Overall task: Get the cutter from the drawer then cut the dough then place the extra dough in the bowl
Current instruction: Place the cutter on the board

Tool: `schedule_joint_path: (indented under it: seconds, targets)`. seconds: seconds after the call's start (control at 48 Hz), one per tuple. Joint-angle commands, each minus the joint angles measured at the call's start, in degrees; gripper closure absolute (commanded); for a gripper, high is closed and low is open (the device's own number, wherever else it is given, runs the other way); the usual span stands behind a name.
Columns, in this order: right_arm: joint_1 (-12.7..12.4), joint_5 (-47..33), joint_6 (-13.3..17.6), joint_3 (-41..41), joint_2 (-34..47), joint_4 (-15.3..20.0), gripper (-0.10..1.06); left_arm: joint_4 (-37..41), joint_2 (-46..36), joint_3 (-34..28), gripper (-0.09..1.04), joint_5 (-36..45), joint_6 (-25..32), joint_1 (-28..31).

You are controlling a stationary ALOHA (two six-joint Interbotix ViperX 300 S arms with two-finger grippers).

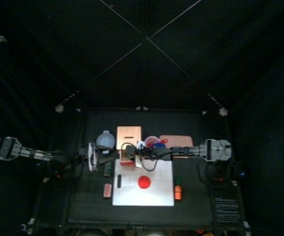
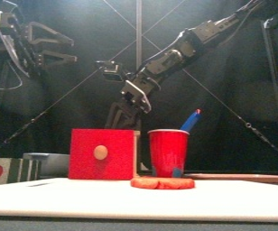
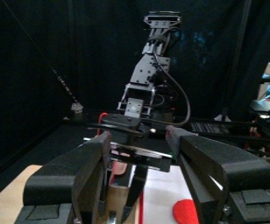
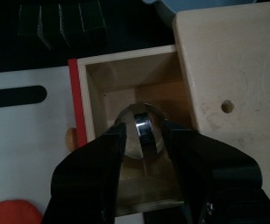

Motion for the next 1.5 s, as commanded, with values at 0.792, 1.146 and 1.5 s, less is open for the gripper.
schedule_joint_path:
  seconds: [0.792,1.146,1.5]
  targets:
    - [2.90,0.53,-0.09,-2.02,-6.59,-0.44,0.47,-2.29,-0.09,0.62,0.05,-0.53,0.00,1.58]
    - [3.87,0.97,0.44,-1.32,-13.18,-4.13,0.47,-2.37,-0.09,0.79,0.05,-0.53,0.00,2.55]
    - [5.54,8.61,1.49,14.06,-31.38,-2.37,0.47,-2.37,-0.09,0.79,0.05,-0.18,-0.09,2.64]
